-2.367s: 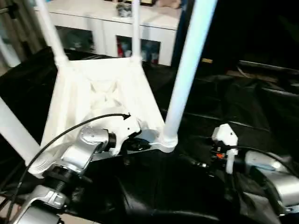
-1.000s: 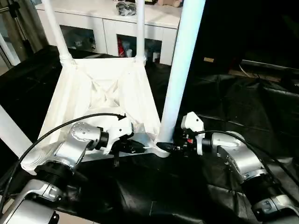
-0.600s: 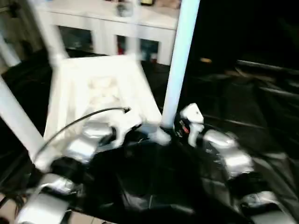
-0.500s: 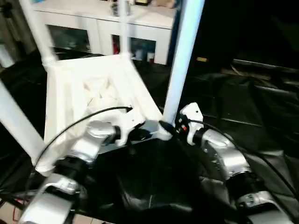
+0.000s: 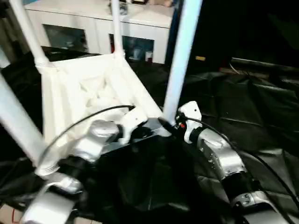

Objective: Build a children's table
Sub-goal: Rotate leg to tighten

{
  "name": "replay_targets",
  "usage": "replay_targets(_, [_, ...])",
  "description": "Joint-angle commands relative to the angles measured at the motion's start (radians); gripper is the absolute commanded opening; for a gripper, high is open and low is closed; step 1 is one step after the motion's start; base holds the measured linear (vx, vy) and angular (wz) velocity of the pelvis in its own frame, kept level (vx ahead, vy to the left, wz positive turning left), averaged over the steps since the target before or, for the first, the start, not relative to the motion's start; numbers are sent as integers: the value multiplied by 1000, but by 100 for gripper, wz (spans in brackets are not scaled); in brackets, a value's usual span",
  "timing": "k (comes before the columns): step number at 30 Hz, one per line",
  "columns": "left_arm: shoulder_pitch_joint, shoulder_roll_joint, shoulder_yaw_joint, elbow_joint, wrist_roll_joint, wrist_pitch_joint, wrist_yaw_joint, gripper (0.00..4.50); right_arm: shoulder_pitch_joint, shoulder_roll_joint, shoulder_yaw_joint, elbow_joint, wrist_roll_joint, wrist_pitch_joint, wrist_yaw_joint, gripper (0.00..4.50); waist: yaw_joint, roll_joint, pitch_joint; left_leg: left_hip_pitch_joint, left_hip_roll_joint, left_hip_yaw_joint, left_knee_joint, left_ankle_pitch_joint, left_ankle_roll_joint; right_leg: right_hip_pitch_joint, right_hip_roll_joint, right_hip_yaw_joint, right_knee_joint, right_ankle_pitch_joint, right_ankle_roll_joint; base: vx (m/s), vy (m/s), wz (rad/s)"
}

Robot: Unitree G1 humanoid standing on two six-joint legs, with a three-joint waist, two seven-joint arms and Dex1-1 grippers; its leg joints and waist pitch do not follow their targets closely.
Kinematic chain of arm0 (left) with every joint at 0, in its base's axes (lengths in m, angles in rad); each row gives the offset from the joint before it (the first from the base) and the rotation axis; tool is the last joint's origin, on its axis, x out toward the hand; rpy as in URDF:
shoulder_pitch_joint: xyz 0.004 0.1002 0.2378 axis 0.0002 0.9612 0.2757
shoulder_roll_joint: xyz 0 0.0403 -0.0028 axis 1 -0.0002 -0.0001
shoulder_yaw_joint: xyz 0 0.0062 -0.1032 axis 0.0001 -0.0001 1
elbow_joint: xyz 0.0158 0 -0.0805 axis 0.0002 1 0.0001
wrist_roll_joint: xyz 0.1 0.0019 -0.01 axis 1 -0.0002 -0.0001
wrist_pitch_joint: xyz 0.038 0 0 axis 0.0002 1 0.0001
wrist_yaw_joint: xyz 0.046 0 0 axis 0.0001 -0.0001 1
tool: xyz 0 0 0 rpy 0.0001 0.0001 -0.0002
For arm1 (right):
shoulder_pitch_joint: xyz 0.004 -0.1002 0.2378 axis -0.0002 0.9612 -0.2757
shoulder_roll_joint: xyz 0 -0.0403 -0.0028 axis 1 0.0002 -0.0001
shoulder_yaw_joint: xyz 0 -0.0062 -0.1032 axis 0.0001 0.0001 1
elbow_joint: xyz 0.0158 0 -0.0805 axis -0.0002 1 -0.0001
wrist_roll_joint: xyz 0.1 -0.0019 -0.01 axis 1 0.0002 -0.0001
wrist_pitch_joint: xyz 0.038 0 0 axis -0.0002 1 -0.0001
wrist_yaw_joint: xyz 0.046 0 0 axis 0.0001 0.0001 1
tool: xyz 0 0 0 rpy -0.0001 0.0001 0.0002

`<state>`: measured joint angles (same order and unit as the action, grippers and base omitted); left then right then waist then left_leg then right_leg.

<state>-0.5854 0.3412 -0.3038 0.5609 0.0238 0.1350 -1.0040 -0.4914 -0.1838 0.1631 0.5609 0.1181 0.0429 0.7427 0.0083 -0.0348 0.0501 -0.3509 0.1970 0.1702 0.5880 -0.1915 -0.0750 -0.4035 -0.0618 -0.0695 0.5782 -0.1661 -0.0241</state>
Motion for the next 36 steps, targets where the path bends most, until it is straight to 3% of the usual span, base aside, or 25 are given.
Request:
replay_targets(1, [14,14,-33,-28,-17,-47,-85,0,6,-36,39,-35,17,17,120,318,11,7,-57,6,36,-8,-78,-283,34,42,-78,50,-68,-316,-188,0,0,0])
replay_targets(2, [14,14,-33,-28,-17,-47,-85,0,6,-36,39,-35,17,17,120,318,11,7,-57,6,36,-8,-78,-283,34,42,-78,50,-68,-316,-188,52,-11,5])
replay_targets(6, [12,53,-29,-3,-25,-83,-145,0,13,-103,58,-68,30,41,254,318,34,7,-66,10,37,3,-70,-175,64,48,-74,53,-46,-146,-236,58,-15,7])
replay_targets(10, [14,85,-22,-5,-54,-102,-237,0,17,-145,91,-80,21,31,338,318,42,6,-68,3,38,3,-69,-109,78,57,-75,50,-33,-67,-255,14,-4,1])
replay_targets(18, [9,113,-19,2,-79,-122,-321,0,7,-160,102,-73,10,28,382,318,52,6,-61,11,42,6,-75,-187,32,50,-75,51,-47,-209,-225,0,0,0])
replay_targets(21, [8,114,-20,6,-78,-125,-329,0,1,-151,101,-61,10,22,372,318,52,7,-62,10,41,5,-74,-186,24,51,-76,51,-45,-203,-221,0,0,0])
replay_targets(28, [3,112,-20,23,-70,-134,-331,0,-5,-139,97,-60,22,36,381,267,53,5,-64,7,40,6,-71,-160,31,53,-75,51,-42,-174,-225,0,0,0])
replay_targets(36, [-6,93,-1,49,-54,-116,-253,0,20,-116,82,-65,34,49,340,264,53,4,-64,7,40,6,-71,-160,29,52,-75,52,-42,-188,-221,0,0,0])
